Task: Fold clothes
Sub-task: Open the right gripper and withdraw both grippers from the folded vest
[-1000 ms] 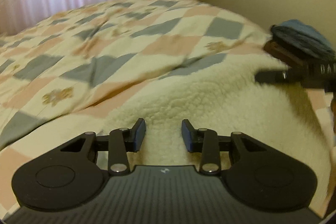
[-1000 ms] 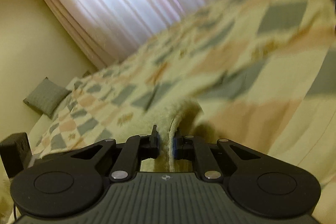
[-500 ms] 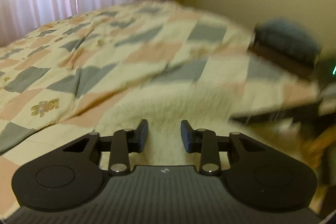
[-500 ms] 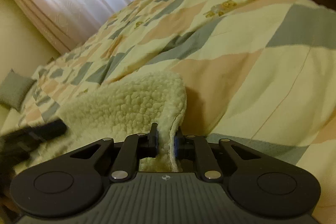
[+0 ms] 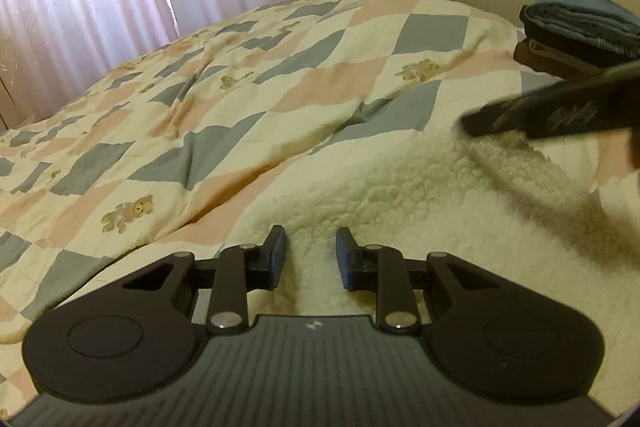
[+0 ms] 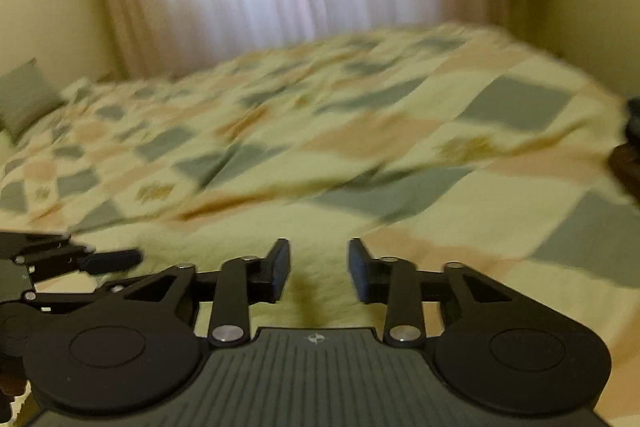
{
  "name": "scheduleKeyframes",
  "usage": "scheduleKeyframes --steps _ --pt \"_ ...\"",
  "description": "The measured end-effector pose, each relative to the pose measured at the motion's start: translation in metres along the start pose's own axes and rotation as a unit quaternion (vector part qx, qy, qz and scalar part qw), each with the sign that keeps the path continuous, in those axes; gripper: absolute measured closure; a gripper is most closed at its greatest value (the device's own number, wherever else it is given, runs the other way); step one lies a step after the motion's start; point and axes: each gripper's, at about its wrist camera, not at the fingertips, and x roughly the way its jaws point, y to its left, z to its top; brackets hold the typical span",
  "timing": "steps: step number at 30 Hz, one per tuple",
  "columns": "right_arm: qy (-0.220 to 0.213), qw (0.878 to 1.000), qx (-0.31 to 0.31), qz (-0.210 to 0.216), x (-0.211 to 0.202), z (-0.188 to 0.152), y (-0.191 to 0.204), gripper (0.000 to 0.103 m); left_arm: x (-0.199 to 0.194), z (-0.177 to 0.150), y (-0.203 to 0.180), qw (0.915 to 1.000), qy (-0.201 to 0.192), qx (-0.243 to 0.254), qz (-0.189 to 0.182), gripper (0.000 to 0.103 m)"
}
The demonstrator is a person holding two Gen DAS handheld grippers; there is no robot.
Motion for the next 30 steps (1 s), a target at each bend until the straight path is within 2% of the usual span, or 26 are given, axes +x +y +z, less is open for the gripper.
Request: scheduleKeyframes --steps 2,4,7,9,12,15,17,21,22,24,27,30 --pt "0.028 1.000 0.001 -0.010 0.021 -0.007 -0.004 0.077 0.003 -0.001 -0.008 0.9997 0.002 0.024 0.006 0.081" --pt "0.039 0.999 0.022 -0.002 0.029 -0.013 -0.016 0.077 0.004 -0.002 -0.017 0.9986 0.002 0.051 0.012 0.081" --pt "0.042 0.998 0.053 0.005 0.010 -0.013 -0.029 0.077 0.001 -0.003 -0.031 0.9954 -0.001 0.093 0.021 0.081" --pt "0.019 0.998 0.053 0.005 -0.023 -0.017 -0.030 0.077 -0.003 -0.002 -0.015 0.9987 0.005 0.050 -0.003 0.080" --pt "0.011 0.999 0.045 0.008 -0.043 -0.036 -0.020 0.077 -0.007 -0.002 0.004 0.9995 0.012 0.002 -0.030 0.081" --pt "0.008 0.999 0.037 0.011 -0.058 -0.056 -0.007 0.077 -0.013 -0.003 -0.012 0.9992 0.010 0.035 -0.015 0.080" --pt "0.006 0.999 0.032 0.014 -0.068 -0.070 0.001 0.077 -0.019 -0.004 -0.023 0.9983 0.006 0.057 -0.008 0.088" --pt "0.002 1.000 0.021 0.018 -0.088 -0.098 0.018 0.077 -0.032 -0.008 -0.045 0.9949 -0.001 0.101 0.006 0.088" --pt "0.001 1.000 0.019 0.019 -0.093 -0.105 0.022 0.077 -0.049 -0.004 -0.037 0.9974 -0.010 0.067 -0.023 0.086" --pt "0.001 1.000 0.011 0.021 -0.101 -0.115 0.028 0.077 -0.080 -0.006 -0.025 0.9964 -0.033 0.021 -0.075 0.084" --pt "-0.001 1.000 -0.007 0.018 -0.101 -0.116 0.031 0.075 -0.110 -0.035 -0.030 0.9950 -0.036 0.051 -0.078 0.084" --pt "-0.007 1.000 -0.018 0.018 -0.092 -0.129 0.027 0.074 -0.108 -0.079 -0.042 0.9952 -0.008 0.059 -0.078 0.085"
